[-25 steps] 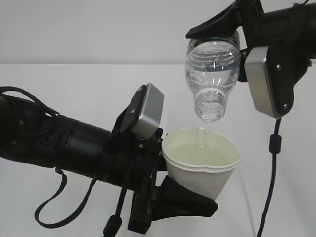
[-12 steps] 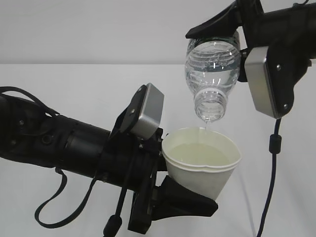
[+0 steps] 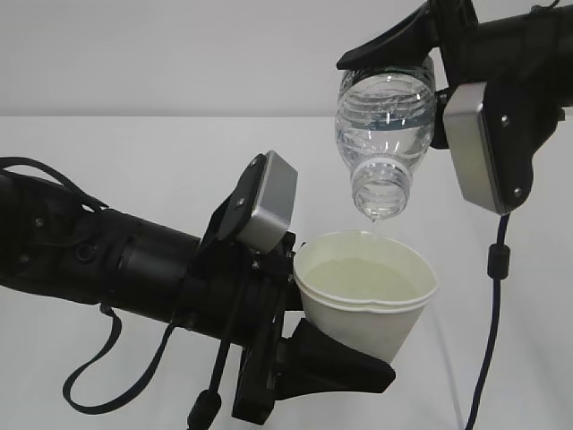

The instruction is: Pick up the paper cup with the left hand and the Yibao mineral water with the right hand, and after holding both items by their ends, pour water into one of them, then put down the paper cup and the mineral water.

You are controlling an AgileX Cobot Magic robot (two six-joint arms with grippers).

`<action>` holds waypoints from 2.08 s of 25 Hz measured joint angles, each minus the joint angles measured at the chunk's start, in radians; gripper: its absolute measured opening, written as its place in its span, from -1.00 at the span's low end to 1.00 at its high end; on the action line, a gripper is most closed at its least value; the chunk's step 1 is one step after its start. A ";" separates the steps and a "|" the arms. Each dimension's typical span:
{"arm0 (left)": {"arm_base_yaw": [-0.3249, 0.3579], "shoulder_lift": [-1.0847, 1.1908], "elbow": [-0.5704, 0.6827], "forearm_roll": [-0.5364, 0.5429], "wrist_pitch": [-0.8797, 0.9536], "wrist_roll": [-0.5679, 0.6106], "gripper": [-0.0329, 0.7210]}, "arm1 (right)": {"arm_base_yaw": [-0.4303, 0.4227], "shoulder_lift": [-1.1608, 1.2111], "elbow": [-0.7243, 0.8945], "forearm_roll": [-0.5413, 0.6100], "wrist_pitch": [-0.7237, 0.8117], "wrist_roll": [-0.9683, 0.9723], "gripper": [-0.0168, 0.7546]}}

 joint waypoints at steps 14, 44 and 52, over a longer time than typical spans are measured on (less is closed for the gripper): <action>0.000 0.000 0.000 0.000 0.001 0.000 0.24 | 0.000 0.000 0.000 0.000 -0.031 0.121 0.12; 0.000 0.000 0.000 -0.047 0.004 0.000 0.24 | 0.000 -0.002 0.000 0.148 -0.134 0.364 0.12; 0.000 0.000 0.000 -0.047 0.004 0.000 0.24 | 0.000 -0.002 0.000 0.171 -0.134 0.436 0.12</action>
